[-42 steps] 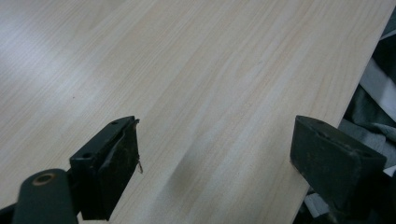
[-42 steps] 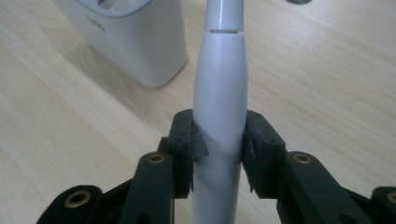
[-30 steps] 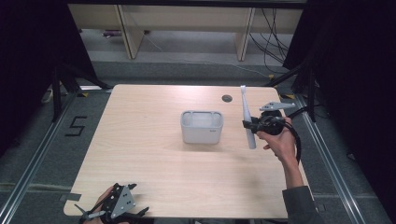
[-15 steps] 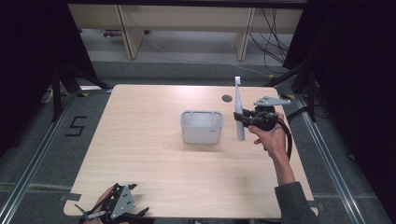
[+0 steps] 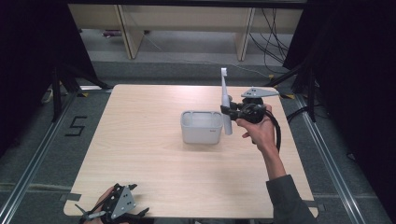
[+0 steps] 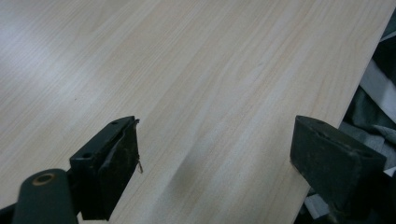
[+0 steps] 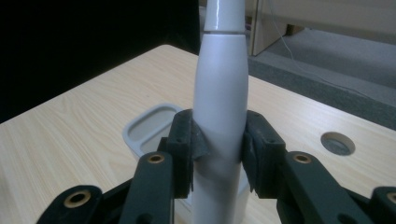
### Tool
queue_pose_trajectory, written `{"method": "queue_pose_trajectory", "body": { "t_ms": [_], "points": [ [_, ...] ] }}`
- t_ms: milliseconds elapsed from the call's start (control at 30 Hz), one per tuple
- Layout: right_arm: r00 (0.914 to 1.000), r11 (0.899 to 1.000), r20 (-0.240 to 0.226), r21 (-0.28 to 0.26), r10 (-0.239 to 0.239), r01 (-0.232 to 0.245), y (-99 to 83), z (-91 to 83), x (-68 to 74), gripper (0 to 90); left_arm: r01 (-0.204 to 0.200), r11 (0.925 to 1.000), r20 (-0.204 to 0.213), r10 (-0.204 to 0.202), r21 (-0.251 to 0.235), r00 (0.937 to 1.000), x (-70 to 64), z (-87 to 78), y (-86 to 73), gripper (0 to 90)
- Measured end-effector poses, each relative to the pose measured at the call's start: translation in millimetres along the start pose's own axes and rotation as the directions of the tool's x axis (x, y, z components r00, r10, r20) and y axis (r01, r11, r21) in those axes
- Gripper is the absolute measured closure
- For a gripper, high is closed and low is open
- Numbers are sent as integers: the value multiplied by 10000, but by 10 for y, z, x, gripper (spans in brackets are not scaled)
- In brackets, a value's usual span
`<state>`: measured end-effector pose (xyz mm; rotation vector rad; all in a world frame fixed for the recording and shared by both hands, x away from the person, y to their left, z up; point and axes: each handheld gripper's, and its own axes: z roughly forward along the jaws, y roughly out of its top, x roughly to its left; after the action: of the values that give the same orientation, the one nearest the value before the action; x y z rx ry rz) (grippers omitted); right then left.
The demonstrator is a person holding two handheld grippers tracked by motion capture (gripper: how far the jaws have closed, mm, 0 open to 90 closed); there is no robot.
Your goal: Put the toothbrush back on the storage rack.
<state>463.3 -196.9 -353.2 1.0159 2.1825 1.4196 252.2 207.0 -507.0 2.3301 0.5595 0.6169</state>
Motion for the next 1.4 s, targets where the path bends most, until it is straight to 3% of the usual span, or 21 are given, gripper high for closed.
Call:
{"method": "queue_pose_trajectory", "body": {
  "t_ms": [100, 167, 233, 500, 600, 733, 767, 900, 933, 1000, 1067, 1200, 1400],
  "points": [
    [9999, 9999, -2, -1, -141, 141, 73, 36, 55, 670, 1, 10000, 0, -1, 8, 10000, 0, 1, -1, 150],
    [9994, 9999, -315, -110, -120, 117, 148, 95, 103, 670, 7, 10000, 7, -7, 2, 10000, -2, 1, 0, 150],
    [9994, 9997, -346, -210, -84, 77, 202, 139, 133, 670, 11, 10000, 19, -11, 25, 10000, -2, 2, -1, 150],
    [9992, 9990, -213, -307, -324, 318, 331, 291, 157, 670, -91, 9999, 52, 91, 120, 9999, 8, -1, -2, 150],
    [9994, 9996, -323, -277, 104, -113, 368, 380, 158, 671, 29, 10000, 92, -29, 9, 10000, 0, 0, -1, 150],
    [9996, 9996, -298, -298, -24, 15, 383, 455, 122, 671, 36, 10000, 127, -36, -4, 9999, 4, -7, 0, 150],
    [9995, 9995, -257, -256, 195, -202, 380, 472, 135, 670, 12, 10000, 98, -12, 11, 10000, 6, -6, 0, 150],
    [9996, 9996, -269, -264, 55, -62, 386, 569, 109, 670, 5, 10000, 84, -4, -99, 10000, 8, -12, 3, 150],
    [9993, 9994, -270, -221, 246, -252, 384, 591, 119, 670, -16, 10000, 75, 17, -88, 10000, 9, -13, 3, 150],
    [9997, 9998, -237, -221, -28, 23, 383, 640, 109, 670, -18, 10000, 85, 18, -84, 10000, 7, -13, 3, 150],
    [9994, 9995, -166, -67, 313, -314, 377, 671, 129, 670, -11, 10000, 95, 12, -84, 10000, 4, -11, 5, 150],
    [9999, 9999, -77, -153, -68, 66, 358, 752, 111, 670, 58, 10000, 274, -59, 34, 9996, 6, -18, 5, 150],
    [9999, 9999, -39, 55, -106, 107, 309, 846, 109, 670, 57, 10000, 202, -56, -49, 9998, -6, -6, 2, 150]
  ]
}}
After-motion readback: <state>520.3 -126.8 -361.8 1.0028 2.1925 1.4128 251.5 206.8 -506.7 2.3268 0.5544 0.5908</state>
